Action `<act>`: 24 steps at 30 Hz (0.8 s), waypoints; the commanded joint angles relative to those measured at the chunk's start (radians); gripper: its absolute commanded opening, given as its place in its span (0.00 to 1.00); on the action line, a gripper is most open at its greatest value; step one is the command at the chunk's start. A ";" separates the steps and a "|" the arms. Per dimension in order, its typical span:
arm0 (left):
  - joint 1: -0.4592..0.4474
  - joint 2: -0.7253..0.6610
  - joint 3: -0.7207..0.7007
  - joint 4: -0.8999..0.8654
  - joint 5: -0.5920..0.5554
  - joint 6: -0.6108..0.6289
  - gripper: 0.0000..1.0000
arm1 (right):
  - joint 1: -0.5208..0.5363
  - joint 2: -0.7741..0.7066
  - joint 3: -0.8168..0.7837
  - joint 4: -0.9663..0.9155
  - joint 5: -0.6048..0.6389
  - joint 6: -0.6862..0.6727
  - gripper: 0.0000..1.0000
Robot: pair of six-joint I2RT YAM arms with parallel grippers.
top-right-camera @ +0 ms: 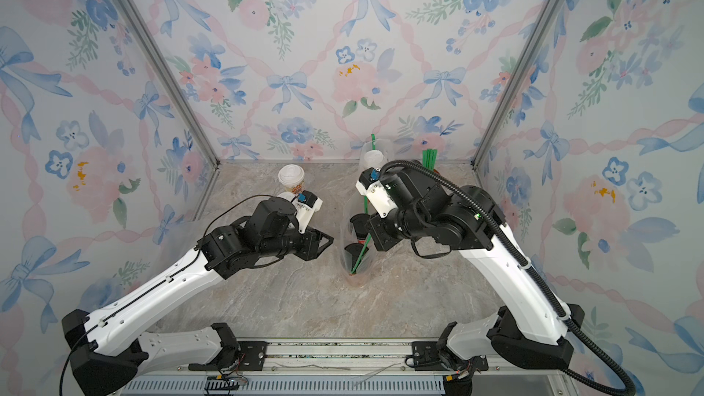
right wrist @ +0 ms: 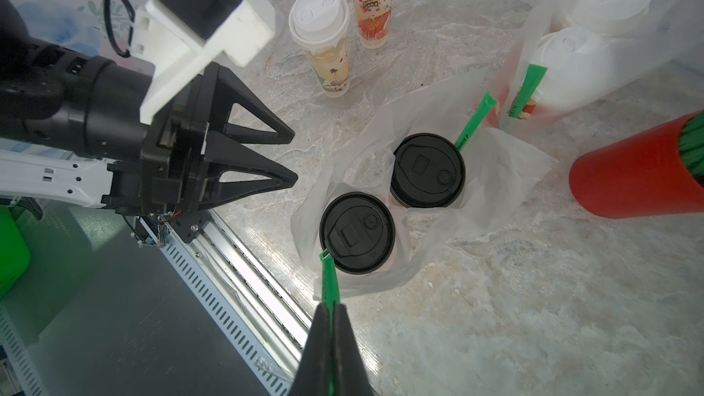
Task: Pack milk tea into plastic carrier bags
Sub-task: Place the straw in the plastic carrier bag.
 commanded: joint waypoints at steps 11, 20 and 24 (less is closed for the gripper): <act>-0.005 0.006 -0.012 -0.003 -0.021 0.005 0.50 | 0.053 0.008 -0.195 0.131 -0.010 0.029 0.06; -0.004 0.008 -0.014 -0.003 -0.025 0.007 0.50 | 0.097 0.003 -0.378 0.260 0.011 0.020 0.14; -0.004 0.007 -0.019 -0.003 -0.030 0.008 0.51 | 0.099 -0.012 -0.460 0.299 0.006 0.032 0.20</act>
